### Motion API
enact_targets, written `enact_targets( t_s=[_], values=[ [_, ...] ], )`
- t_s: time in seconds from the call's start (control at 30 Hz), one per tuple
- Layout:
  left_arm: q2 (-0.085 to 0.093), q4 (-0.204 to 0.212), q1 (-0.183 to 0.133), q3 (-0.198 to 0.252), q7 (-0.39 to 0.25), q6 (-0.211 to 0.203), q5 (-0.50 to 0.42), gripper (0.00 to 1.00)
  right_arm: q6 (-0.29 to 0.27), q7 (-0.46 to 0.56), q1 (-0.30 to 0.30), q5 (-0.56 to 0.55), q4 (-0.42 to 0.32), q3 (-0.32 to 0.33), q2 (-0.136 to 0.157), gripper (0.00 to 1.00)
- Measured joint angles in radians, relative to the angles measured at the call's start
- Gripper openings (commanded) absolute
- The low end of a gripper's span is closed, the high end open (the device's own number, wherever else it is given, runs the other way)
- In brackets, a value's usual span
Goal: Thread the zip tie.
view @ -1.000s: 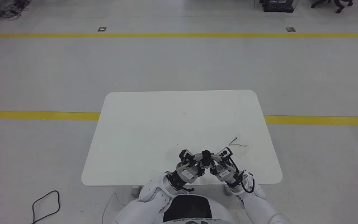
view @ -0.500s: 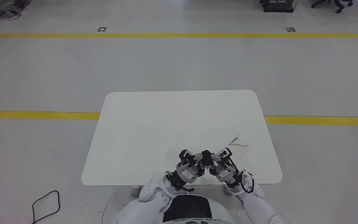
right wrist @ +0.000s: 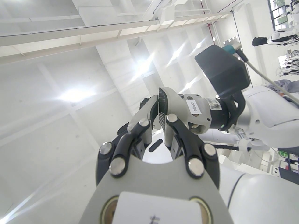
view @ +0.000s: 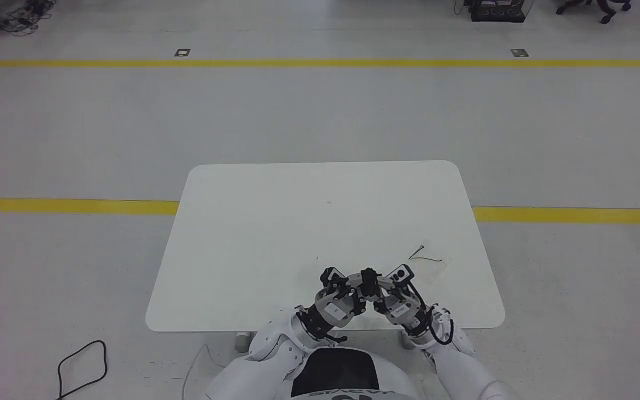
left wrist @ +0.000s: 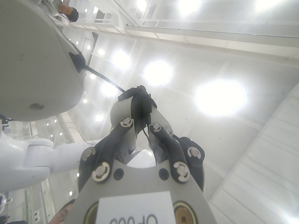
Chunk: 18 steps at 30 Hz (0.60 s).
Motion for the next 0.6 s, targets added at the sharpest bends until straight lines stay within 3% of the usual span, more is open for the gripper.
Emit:
enact_targets(
  t_s=[0.6],
  values=[
    [0.0, 0.0, 0.0, 0.0, 0.0, 0.0, 0.0, 0.0, -0.013, -0.018, 0.004, -0.003, 0.016, 0.001, 0.001, 0.0]
  ],
)
